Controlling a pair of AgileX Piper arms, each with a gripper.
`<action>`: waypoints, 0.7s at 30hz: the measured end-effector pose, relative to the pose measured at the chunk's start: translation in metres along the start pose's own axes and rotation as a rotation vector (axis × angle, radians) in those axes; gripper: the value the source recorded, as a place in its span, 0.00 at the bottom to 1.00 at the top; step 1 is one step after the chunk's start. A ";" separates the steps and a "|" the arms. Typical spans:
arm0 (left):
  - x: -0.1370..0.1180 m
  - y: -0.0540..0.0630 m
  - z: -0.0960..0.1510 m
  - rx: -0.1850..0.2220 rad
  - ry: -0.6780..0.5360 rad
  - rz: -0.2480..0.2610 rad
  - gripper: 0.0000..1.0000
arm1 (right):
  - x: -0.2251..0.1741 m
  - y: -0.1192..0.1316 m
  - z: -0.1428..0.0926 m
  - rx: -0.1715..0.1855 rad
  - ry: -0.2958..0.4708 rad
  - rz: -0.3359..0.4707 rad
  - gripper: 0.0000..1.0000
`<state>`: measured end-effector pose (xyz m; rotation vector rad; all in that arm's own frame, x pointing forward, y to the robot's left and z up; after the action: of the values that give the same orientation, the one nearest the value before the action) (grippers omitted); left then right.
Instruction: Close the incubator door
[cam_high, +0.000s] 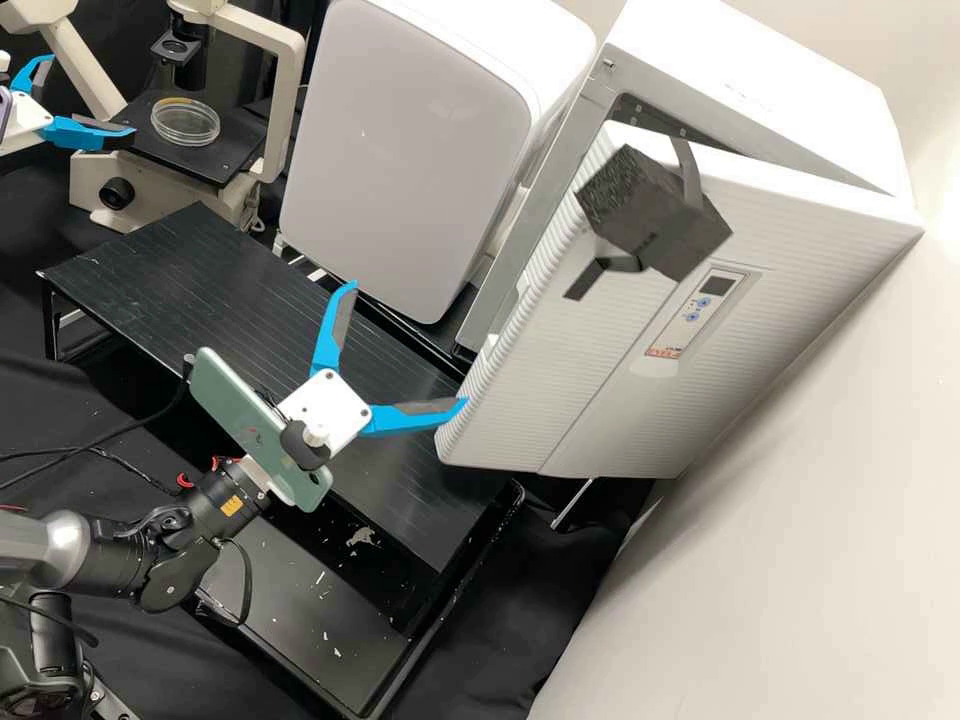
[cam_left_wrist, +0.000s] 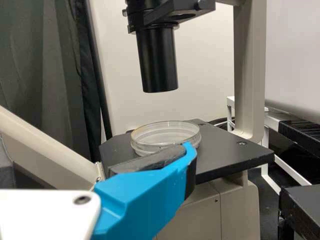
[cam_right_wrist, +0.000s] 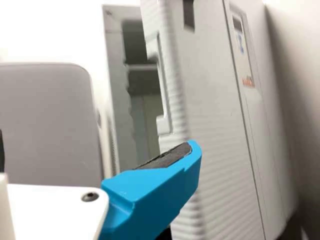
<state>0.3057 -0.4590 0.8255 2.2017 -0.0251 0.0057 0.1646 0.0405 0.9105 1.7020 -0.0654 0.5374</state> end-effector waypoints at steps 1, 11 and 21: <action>0.000 0.000 0.000 0.000 0.000 0.000 1.00 | 0.000 -0.001 -0.001 0.001 0.004 -0.002 1.00; 0.000 0.000 0.000 0.000 0.000 0.000 1.00 | -0.003 -0.008 0.001 0.015 -0.006 -0.032 1.00; 0.000 0.000 0.000 0.000 0.000 0.000 1.00 | -0.002 -0.011 0.009 0.031 -0.041 -0.049 1.00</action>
<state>0.3057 -0.4590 0.8255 2.2017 -0.0251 0.0057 0.1699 0.0338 0.8987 1.7408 -0.0449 0.4691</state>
